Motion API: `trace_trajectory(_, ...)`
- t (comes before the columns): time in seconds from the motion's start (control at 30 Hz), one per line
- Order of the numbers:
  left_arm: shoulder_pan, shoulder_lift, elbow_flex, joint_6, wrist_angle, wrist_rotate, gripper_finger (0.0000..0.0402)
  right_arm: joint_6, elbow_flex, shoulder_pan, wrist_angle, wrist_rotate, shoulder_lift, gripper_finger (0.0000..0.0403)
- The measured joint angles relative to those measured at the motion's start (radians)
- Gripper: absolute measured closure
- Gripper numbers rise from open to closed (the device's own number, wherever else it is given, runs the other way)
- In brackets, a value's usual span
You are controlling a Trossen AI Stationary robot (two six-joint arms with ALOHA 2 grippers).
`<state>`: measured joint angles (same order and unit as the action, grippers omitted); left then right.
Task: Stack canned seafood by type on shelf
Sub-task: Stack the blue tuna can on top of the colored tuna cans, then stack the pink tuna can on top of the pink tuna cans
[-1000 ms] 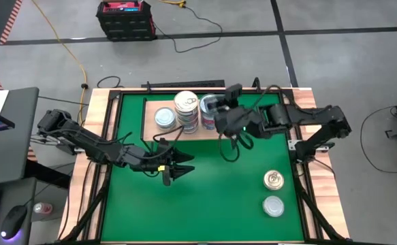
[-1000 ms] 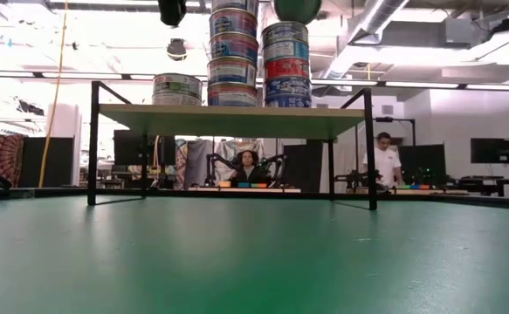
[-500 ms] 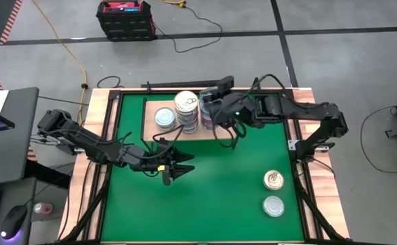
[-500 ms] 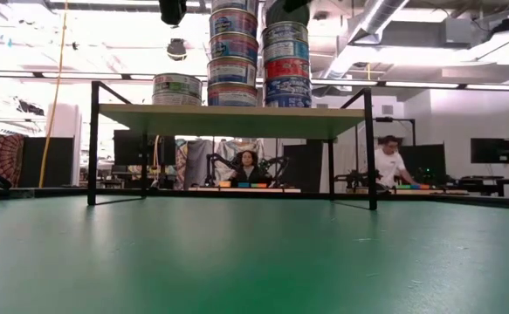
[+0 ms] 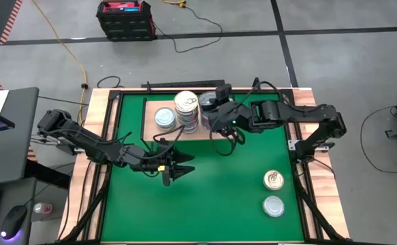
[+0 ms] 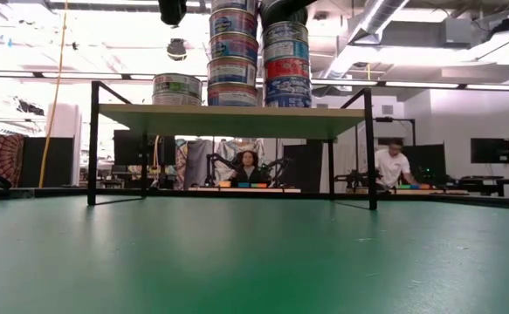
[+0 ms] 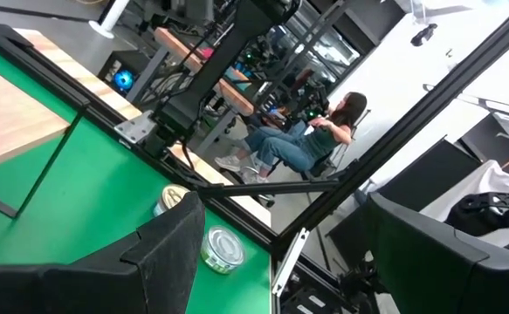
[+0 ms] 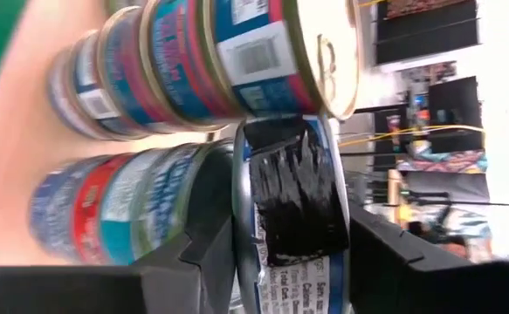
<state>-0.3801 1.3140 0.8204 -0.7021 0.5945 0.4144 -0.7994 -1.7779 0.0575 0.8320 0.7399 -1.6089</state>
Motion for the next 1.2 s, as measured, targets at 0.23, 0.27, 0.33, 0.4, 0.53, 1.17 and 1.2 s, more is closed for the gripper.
trace_trajectory(0.23,0.000,0.000,0.000,-0.002,0.001,-0.013,0.0107,0.089,-0.002,-0.008,0.057,-0.043,0.021,0.0156)
trace_trajectory(0.27,0.000,0.000,0.000,-0.002,0.001,-0.013,0.0107,0.097,-0.007,-0.008,0.060,-0.046,0.020,0.0149)
trace_trajectory(0.33,0.000,0.000,0.000,-0.002,0.001,-0.013,0.0107,0.100,-0.014,-0.007,0.062,-0.046,0.020,0.0137)
trace_trajectory(0.4,0.000,0.000,0.000,-0.002,0.002,-0.013,0.0107,0.101,-0.016,-0.009,0.061,-0.045,0.021,0.0133)
trace_trajectory(0.53,0.000,0.000,0.000,-0.002,0.002,-0.013,0.0107,0.102,-0.016,-0.023,0.092,-0.045,0.020,0.0132)
trace_trajectory(1.17,0.015,0.000,0.000,-0.002,0.003,-0.013,0.0107,0.143,-0.066,-0.061,0.237,-0.128,0.032,0.0132)
trace_trajectory(1.2,0.018,0.000,0.000,-0.002,0.003,-0.013,0.0107,0.145,-0.066,-0.061,0.245,-0.123,0.032,0.0133)
